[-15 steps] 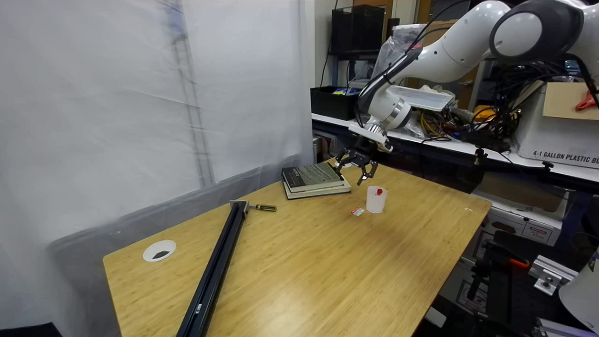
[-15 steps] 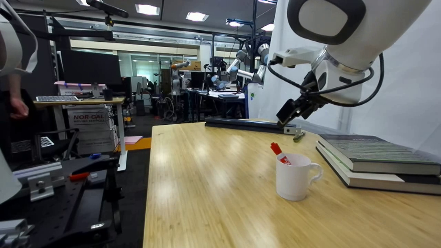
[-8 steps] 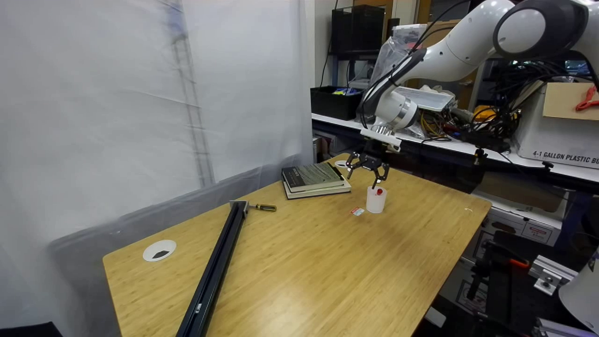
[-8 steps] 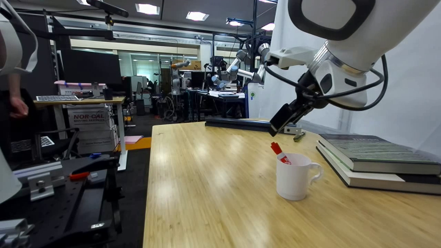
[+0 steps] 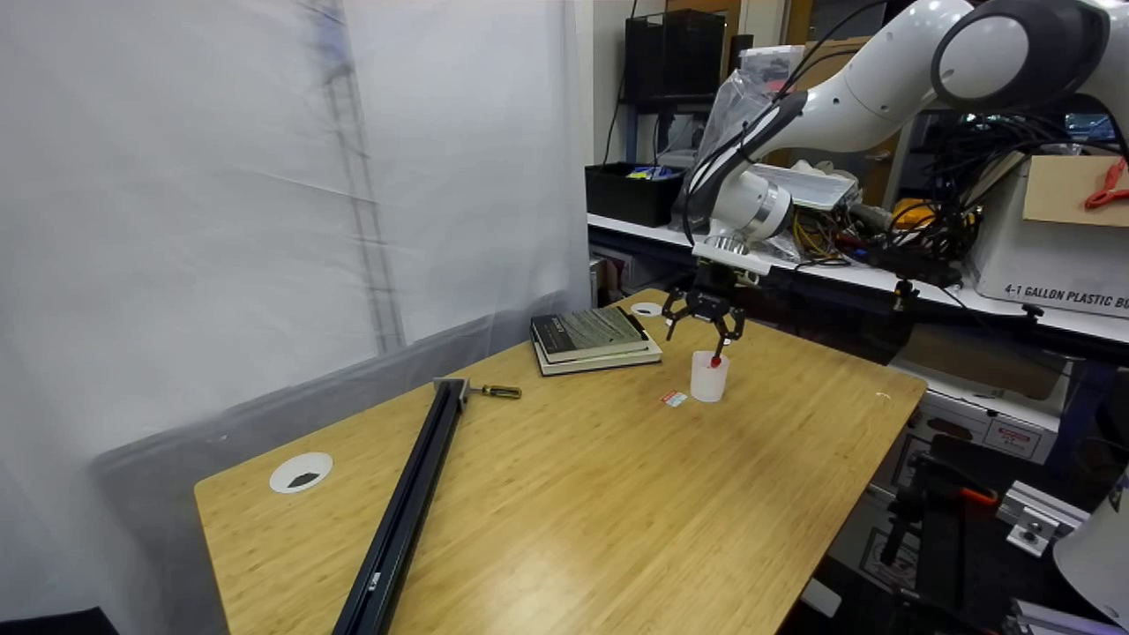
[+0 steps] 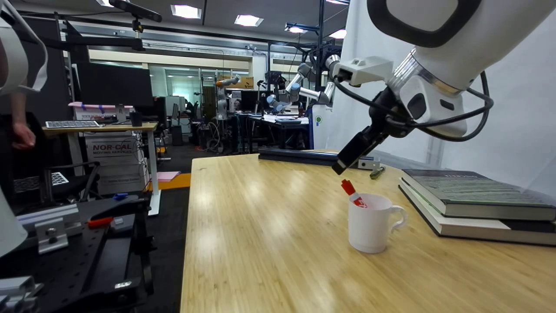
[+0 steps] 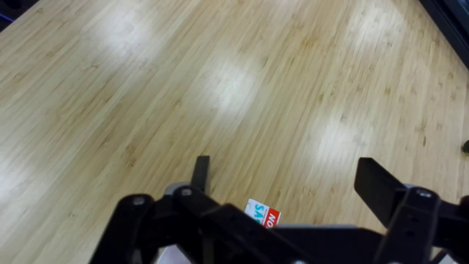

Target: Move the mug to the right, put the marker on the desk, then put it back in the mug

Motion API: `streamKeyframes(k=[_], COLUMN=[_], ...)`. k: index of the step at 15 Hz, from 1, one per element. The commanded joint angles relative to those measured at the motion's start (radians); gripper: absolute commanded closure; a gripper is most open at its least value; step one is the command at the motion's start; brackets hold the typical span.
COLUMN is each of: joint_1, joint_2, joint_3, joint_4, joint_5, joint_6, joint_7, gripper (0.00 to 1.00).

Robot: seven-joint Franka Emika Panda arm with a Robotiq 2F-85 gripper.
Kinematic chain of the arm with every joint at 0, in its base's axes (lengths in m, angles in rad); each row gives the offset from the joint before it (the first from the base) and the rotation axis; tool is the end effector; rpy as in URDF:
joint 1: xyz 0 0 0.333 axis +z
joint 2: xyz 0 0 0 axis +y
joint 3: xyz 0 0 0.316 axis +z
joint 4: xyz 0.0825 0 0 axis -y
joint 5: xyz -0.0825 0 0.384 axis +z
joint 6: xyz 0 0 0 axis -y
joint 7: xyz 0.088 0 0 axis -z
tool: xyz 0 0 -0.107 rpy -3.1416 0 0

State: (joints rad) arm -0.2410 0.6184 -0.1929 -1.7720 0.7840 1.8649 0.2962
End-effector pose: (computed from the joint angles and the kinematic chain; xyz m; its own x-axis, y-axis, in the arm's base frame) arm 0.5800 -0.2016 0.1971 0.3904 -0.6794 -0.6214 -0.9199 -0.3150 -0.2336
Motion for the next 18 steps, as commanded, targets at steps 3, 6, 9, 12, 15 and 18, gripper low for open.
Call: streamKeyframes(k=[3,6,9,12,15,18], joint_1=[-0.039,-0.047,-0.046,-0.048,-0.052,-0.054], joint_2=[-0.030,-0.011,0.016,0.051,0.081,0.097], joint_3=[-0.004,0.001,0.007,0.016,0.017,0.014], joint_4=[0.016,0.037,0.053,0.066,0.076,0.081], joint_5=[-0.045,-0.052,-0.051,-0.049,-0.050,-0.052], joint_6=[-0.103,-0.138,-0.157,-0.166,-0.177,-0.188], joint_7=[-0.027,-0.038,-0.054,-0.076,-0.090,-0.098], gripper=[0.00,0.00,0.00,0.00,0.00,0.00])
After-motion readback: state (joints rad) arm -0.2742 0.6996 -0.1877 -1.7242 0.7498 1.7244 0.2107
